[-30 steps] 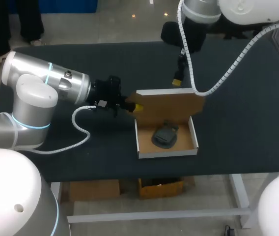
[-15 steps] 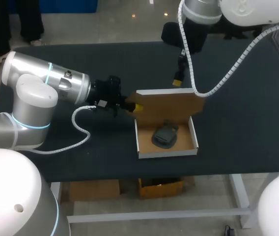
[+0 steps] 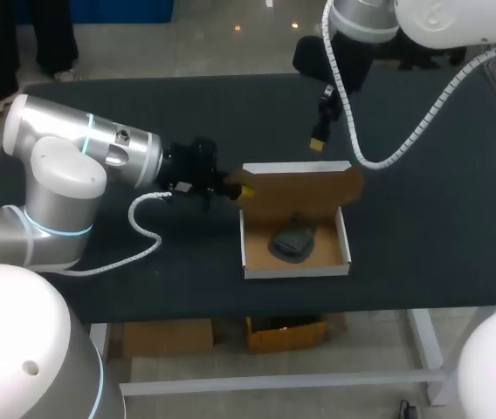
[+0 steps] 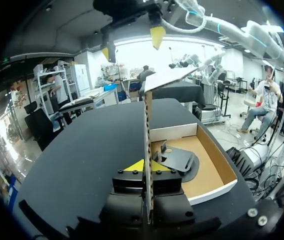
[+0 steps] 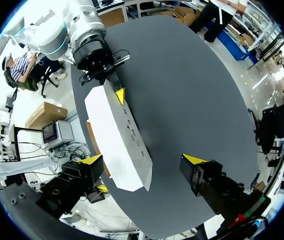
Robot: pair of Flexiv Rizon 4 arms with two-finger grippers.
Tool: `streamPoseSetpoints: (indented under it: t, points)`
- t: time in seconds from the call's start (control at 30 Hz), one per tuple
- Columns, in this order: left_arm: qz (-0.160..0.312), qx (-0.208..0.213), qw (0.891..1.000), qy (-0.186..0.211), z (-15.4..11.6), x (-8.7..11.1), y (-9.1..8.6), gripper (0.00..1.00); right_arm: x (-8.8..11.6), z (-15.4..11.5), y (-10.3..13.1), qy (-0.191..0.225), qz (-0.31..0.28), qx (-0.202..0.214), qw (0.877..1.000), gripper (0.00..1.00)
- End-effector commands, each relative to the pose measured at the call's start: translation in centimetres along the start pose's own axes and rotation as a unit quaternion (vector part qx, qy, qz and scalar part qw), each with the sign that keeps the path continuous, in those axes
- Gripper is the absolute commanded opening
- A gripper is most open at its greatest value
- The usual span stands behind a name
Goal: Assemble the packaging by folding the flat box into shape, placing the metal phone stand inside, and closing the box properly
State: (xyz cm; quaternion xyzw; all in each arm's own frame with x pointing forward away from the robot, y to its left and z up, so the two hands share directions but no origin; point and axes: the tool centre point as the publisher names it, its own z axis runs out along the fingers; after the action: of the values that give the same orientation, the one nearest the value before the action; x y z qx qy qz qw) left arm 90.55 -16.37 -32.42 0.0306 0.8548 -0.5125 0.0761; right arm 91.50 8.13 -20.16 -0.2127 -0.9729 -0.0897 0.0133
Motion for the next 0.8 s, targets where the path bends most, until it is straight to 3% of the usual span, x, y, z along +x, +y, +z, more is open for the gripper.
streamPoseSetpoints:
  t: [0.03,0.5,0.8]
  points:
    - [0.017,-0.011,0.999,-0.025,0.0,1.2,-0.4,0.0,0.3,0.1,-1.3,0.0,0.027,-0.01,1.0,1.0]
    - [0.08,-0.022,0.994,-0.068,0.4,2.1,-0.1,0.0,1.2,0.5,-4.0,0.029,0.175,-0.068,0.982,1.0]
    - [0.121,-0.036,0.989,-0.081,0.6,1.6,0.3,0.0,2.0,1.8,-5.1,0.067,0.229,-0.095,0.966,1.0]
